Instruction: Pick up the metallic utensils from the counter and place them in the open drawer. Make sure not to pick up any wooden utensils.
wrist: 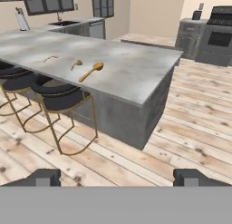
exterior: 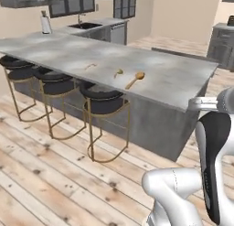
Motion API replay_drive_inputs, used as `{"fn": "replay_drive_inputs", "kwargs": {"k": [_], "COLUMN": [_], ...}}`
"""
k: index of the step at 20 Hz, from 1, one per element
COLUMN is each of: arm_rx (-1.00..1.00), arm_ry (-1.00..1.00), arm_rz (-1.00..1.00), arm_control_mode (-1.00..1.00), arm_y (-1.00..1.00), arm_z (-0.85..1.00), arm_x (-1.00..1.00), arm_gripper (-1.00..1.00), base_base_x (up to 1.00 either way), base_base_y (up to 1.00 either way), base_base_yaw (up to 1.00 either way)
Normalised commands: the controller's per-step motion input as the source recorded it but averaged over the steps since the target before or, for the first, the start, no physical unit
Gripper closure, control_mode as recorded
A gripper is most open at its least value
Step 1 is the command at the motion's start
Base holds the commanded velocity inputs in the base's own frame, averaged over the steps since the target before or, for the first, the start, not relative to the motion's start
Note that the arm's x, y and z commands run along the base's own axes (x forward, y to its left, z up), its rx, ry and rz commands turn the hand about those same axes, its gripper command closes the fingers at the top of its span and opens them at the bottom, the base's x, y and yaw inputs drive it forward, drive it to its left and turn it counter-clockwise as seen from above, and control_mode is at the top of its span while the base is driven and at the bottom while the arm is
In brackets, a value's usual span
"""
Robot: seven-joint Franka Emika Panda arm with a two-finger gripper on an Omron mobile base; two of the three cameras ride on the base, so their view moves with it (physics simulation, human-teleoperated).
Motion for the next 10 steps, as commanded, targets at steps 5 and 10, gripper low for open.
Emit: {"fn": "replay_drive_inputs", "kwargs": {"k": [5,10], "arm_rx": [0.00,0.00], "arm_ry": [0.00,0.00], "arm_rz": [0.00,0.00], "arm_control_mode": [1.00,1.00], "arm_y": [0.00,0.00], "arm_z": [0.00,0.00], "arm_x": [0.00,0.00], "arm_gripper": [-1.00,-1.00], "base_base_x": [1.00,0.99], "base_base_y": [1.00,1.00], "base_base_yaw": [-0.16,-0.13]}}
